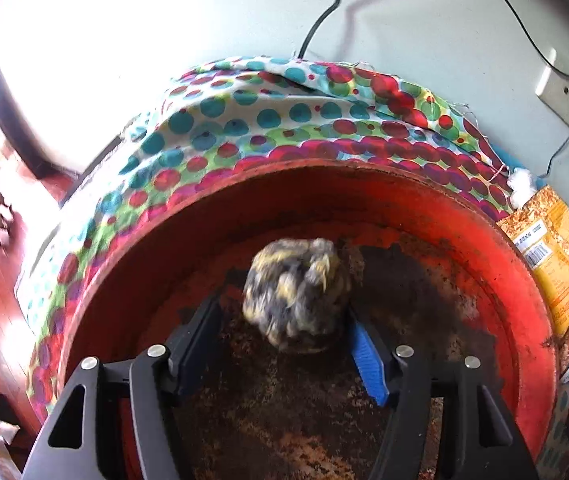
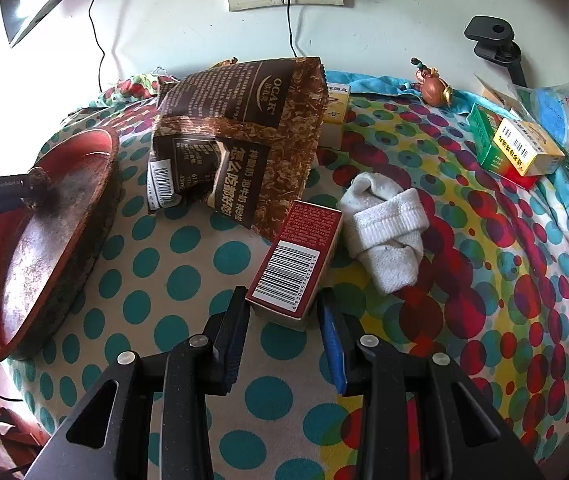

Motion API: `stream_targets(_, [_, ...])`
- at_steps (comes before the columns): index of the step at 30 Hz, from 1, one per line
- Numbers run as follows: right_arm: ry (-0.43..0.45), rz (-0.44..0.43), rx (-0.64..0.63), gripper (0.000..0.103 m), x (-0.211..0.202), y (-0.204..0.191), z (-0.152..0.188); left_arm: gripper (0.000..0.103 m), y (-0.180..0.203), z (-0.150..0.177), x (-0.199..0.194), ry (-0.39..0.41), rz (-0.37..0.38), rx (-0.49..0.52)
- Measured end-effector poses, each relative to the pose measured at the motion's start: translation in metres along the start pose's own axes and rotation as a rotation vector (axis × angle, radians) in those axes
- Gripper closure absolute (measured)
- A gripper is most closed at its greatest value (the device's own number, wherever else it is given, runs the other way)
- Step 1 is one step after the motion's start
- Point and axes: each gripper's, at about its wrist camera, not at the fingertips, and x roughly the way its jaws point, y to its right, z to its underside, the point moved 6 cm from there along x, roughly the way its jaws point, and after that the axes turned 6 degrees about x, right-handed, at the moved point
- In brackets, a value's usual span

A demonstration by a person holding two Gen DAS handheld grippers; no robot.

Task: Organize objects
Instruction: 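Lower the rope ball into the red tray and open the left gripper, then carry the red barcode box into the red tray and open the right gripper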

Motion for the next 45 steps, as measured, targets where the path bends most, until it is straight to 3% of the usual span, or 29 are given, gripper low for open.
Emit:
stream_targets(10, [0.019,-0.024,-0.017,0.071,-0.015,-0.007,0.006,0.038,-0.006,0.024,-0.035,0.054,-0.024,-0.019])
stream_targets(17, [0.045,-0.053,-0.042,0.071,-0.027,-0.024,0.006,0.038,-0.007,0.060,-0.071,0.120,-0.049,-0.027])
stream_targets(23, [0.076,-0.095,-0.091,0.071,-0.037,-0.054,-0.003,0.038,-0.010,0.077,-0.084,0.144,-0.019,-0.068])
stream_targets(35, [0.163,-0.195,-0.316,0.071,-0.046,-0.166,-0.049,0.038,-0.035,0.056,-0.069,0.130,0.020,-0.189])
stream_targets(40, [0.146,-0.261,-0.373,0.071,-0.029,-0.218,-0.058,0.038,-0.045,0.047,-0.068,0.150,-0.013,-0.162])
stream_targets(45, [0.135,-0.256,-0.446,0.071,-0.002,-0.268,-0.067,0.038,-0.059,0.033,-0.064,0.172,-0.070,-0.107])
